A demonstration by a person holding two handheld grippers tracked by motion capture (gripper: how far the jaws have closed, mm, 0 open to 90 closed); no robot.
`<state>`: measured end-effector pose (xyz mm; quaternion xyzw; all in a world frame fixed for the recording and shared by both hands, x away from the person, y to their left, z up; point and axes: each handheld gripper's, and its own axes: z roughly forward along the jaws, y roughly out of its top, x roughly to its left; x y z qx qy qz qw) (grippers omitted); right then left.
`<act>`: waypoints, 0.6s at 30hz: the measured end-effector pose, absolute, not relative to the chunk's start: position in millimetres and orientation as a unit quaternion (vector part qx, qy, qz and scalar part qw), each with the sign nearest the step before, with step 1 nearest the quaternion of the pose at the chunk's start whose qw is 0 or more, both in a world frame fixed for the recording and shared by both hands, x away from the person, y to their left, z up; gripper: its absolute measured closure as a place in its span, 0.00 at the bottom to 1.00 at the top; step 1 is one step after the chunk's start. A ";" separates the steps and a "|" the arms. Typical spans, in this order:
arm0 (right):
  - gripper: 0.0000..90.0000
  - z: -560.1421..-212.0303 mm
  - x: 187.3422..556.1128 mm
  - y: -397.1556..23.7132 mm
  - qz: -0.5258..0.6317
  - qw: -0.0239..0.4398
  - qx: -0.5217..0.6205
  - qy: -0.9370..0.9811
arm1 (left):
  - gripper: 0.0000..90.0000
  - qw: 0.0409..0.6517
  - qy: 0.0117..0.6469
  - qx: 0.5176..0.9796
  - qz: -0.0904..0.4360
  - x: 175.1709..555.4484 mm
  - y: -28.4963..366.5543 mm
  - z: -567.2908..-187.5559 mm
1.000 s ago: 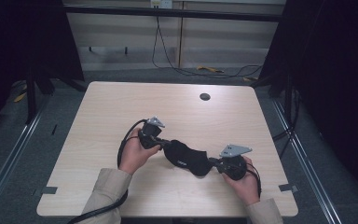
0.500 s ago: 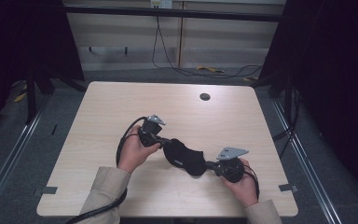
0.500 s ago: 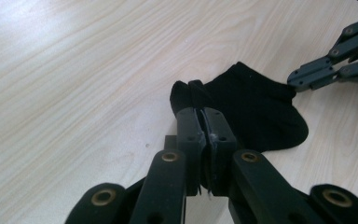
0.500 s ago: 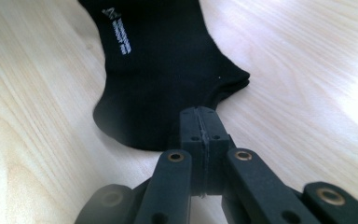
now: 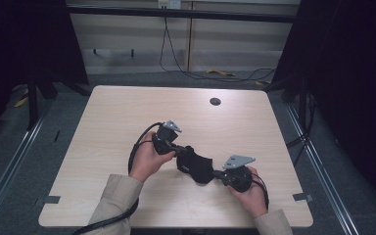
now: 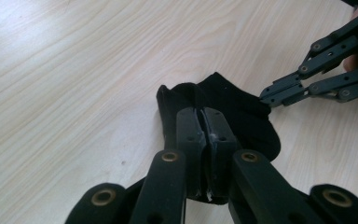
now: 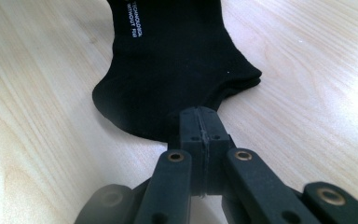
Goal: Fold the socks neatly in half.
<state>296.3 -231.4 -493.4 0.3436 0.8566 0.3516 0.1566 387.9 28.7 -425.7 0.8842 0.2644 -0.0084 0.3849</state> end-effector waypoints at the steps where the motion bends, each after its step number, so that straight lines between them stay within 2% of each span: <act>1: 1.00 -493.4 296.4 -231.1 0.351 0.155 0.344 0.857 | 0.96 0.383 0.261 0.886 -0.008 387.9 28.0 -425.9; 18: 1.00 -495.6 299.7 -228.8 0.350 0.152 0.341 0.859 | 0.96 0.380 0.242 0.893 -0.018 379.8 9.9 -429.6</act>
